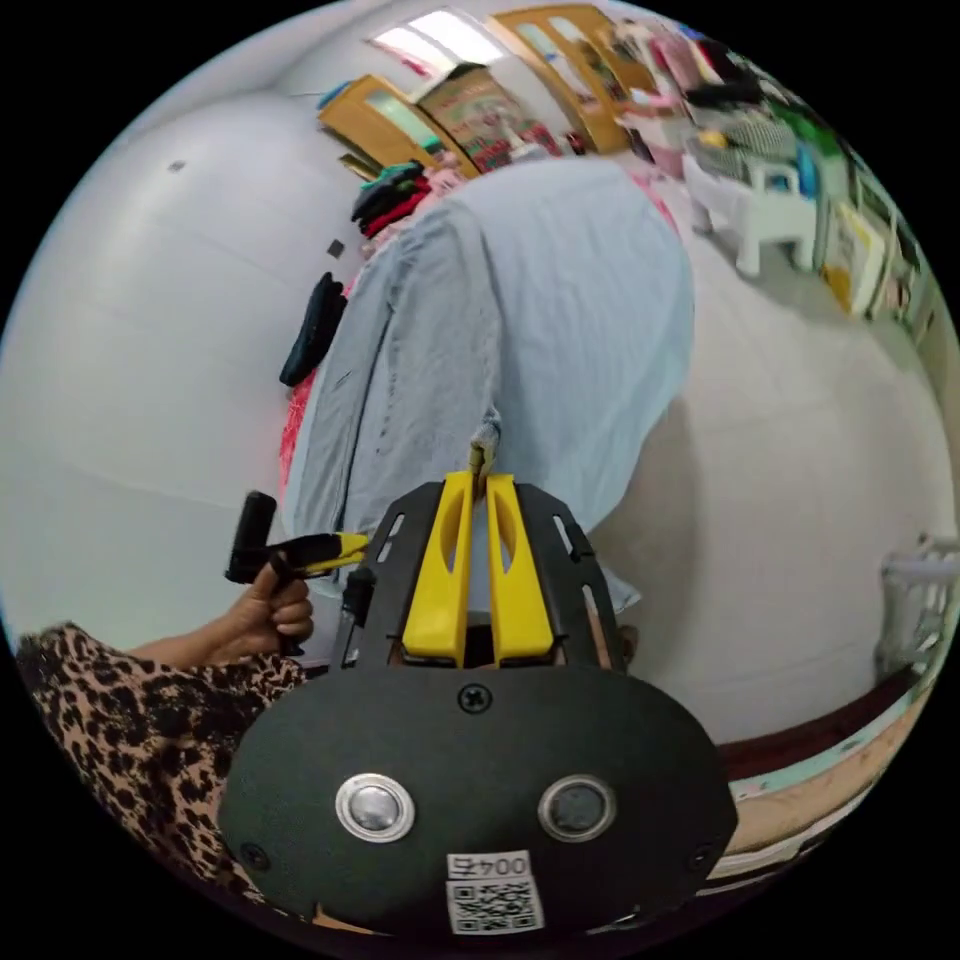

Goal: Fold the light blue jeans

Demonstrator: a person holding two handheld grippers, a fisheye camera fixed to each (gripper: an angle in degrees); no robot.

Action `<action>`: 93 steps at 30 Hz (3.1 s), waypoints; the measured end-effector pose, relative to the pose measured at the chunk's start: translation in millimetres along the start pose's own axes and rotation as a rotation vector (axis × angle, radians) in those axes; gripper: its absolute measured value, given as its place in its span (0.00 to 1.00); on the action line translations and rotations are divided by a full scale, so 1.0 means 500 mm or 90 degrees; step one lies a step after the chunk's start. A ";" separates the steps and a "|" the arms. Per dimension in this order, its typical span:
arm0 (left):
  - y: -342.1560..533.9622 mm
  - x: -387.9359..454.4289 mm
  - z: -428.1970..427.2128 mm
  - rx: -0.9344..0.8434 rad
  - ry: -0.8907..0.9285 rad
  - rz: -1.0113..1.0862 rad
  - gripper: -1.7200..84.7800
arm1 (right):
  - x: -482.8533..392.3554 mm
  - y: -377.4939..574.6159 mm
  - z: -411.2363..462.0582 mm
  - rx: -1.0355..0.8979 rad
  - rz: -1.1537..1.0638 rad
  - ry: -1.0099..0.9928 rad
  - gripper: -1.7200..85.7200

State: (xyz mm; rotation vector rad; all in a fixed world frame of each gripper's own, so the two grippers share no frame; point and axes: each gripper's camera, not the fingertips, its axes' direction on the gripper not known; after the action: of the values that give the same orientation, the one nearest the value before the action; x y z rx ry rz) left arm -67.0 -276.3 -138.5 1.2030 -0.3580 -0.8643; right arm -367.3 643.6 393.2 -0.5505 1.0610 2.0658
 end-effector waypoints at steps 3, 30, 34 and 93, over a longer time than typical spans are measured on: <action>0.043 -0.031 0.042 0.019 0.064 -0.076 0.11 | 0.029 0.015 -0.004 0.012 0.059 -0.043 0.06; 0.269 0.031 0.072 0.034 -0.092 0.018 0.10 | -0.258 -0.082 0.042 -0.177 -0.244 0.124 0.17; 0.349 0.031 -0.029 0.124 -0.210 0.006 0.10 | -0.373 -0.122 0.109 -0.219 -0.343 0.174 0.17; 0.080 0.026 -0.531 0.167 -0.498 0.155 0.05 | -0.783 -0.297 0.224 -0.390 -0.276 0.413 0.11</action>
State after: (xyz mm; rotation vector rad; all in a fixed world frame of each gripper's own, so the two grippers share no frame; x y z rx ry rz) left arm 132.7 -106.5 -198.2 0.9840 -1.2574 -1.0696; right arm -8.4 630.3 635.7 -1.6821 0.5227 1.8196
